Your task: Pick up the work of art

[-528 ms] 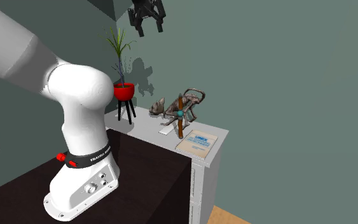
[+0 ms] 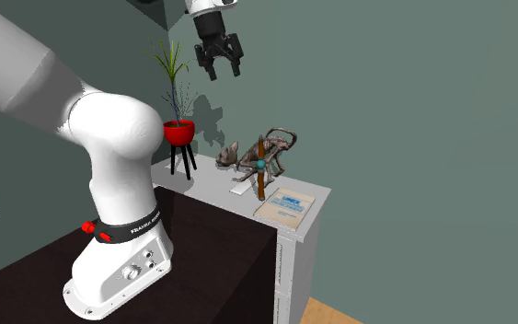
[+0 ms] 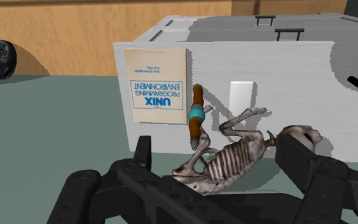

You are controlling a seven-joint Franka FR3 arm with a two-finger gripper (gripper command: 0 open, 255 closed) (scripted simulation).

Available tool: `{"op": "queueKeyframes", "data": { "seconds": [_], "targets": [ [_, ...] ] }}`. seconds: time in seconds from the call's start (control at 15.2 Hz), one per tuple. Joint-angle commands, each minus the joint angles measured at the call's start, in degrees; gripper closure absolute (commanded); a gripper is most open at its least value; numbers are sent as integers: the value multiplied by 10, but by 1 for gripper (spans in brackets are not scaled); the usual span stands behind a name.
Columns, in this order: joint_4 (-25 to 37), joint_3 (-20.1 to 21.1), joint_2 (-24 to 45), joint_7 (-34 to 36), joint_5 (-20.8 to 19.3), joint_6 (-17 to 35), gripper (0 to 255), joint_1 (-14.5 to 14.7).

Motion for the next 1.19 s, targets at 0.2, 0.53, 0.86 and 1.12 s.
{"op": "queueKeyframes", "data": {
  "seconds": [0.2, 0.53, 0.86, 1.12],
  "targets": [
    [-77, 24, 34, 70, -5, 132, 0, -19],
    [-122, 58, 111, 150, -26, 272, 0, -51],
    [-134, 113, 222, 259, -84, 411, 0, -116],
    [-114, 189, 328, 405, -208, 504, 0, -217]
  ]
}}
